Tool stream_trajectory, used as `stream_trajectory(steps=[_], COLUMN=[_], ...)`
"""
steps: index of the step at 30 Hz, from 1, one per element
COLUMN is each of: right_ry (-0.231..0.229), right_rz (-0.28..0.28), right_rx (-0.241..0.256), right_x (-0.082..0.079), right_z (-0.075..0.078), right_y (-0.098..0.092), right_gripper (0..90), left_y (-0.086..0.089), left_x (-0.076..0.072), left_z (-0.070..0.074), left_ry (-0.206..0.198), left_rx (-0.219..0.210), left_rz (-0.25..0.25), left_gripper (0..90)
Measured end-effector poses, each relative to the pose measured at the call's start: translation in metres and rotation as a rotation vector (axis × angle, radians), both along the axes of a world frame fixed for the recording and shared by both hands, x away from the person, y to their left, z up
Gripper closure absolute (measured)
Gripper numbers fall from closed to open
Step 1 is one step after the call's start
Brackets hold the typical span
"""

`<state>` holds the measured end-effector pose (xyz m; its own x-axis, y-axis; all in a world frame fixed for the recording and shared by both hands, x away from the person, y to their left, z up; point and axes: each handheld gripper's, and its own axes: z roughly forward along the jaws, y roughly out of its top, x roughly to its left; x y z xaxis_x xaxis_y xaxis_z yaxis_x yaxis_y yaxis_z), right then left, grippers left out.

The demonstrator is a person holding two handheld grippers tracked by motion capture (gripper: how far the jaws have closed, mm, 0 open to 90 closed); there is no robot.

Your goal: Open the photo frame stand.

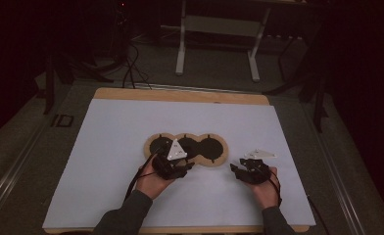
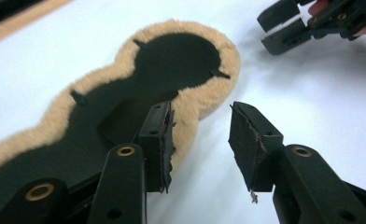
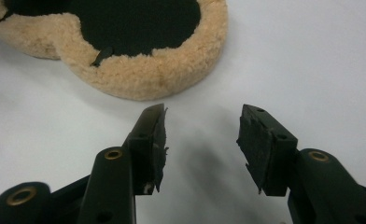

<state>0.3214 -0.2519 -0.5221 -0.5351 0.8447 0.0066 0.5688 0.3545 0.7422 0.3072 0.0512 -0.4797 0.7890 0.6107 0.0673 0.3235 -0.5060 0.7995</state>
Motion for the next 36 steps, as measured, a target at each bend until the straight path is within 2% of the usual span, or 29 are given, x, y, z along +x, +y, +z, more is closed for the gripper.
stream_trajectory(steps=[6, 10, 11, 14, 19, 23, 29, 36], right_ry=[0.003, 0.003, 0.003, 0.003, 0.004, 0.004, 0.002, 0.004], right_rz=[0.006, 0.007, 0.007, 0.006, 0.006, 0.003, 0.001, -0.003], right_rx=[-0.003, -0.003, -0.003, -0.002, -0.004, -0.002, -0.001, -0.001], right_x=[0.0, 0.001, 0.001, 0.001, 0.001, 0.001, 0.001, 0.001], right_z=[-0.001, -0.001, -0.001, -0.001, -0.001, -0.001, -0.001, -0.001], right_y=[0.001, 0.001, 0.001, 0.001, 0.001, 0.001, 0.001, 0.001], right_gripper=[50.3, 50.3, 50.2, 50.2, 50.0, 49.6, 49.0, 48.7], left_y=[-0.002, -0.004, -0.006, -0.008, -0.013, -0.019, -0.025, -0.032], left_x=[0.009, 0.013, 0.016, 0.02, 0.028, 0.033, 0.039, 0.041], left_z=[0.003, 0.0, -0.003, -0.008, -0.014, -0.018, -0.024, -0.025], left_ry=[-0.023, -0.034, -0.046, -0.053, -0.055, -0.083, -0.093, -0.105], left_rx=[0.016, 0.043, 0.068, 0.1, 0.162, 0.234, 0.279, 0.314], left_rz=[0.008, 0.018, 0.026, 0.035, 0.054, 0.079, 0.082, 0.076], left_gripper=[54.4, 50.3, 49.9, 49.1, 49.2, 50.9, 57.1, 58.2])
